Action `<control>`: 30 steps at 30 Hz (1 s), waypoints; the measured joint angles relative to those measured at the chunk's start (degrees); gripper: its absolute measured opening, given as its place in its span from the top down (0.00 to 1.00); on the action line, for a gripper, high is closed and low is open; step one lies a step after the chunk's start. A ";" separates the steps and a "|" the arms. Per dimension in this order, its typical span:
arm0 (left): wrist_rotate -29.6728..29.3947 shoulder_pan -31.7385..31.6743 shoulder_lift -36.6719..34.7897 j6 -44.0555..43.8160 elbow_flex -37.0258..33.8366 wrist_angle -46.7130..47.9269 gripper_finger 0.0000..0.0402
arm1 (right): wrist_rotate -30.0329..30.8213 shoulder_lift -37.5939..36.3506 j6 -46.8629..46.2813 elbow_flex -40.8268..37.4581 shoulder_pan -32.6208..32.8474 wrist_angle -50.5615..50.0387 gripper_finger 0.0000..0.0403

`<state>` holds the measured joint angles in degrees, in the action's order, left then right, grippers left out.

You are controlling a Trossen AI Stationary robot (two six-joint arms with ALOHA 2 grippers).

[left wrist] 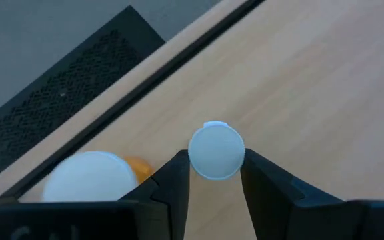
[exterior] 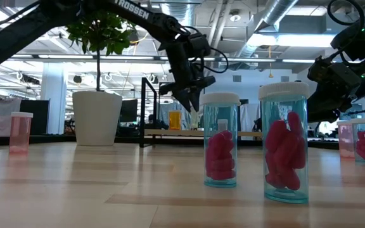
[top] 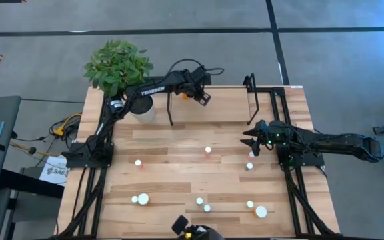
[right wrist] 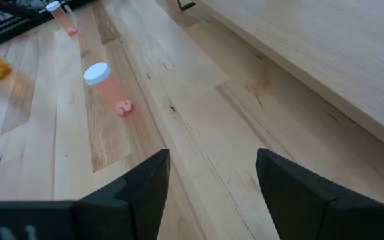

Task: Pick and place medicine bottles onto shelf by color
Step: Put the top yellow pill bottle on the shelf

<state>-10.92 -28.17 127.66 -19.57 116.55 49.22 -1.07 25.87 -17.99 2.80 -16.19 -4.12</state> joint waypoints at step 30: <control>1.17 -0.83 0.00 0.87 -0.59 -0.21 0.73 | 0.01 -0.02 -0.01 -0.01 0.00 0.00 0.38</control>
<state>-9.75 -28.99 127.66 -18.70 115.96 49.01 -1.06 25.85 -18.00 2.79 -16.19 -4.12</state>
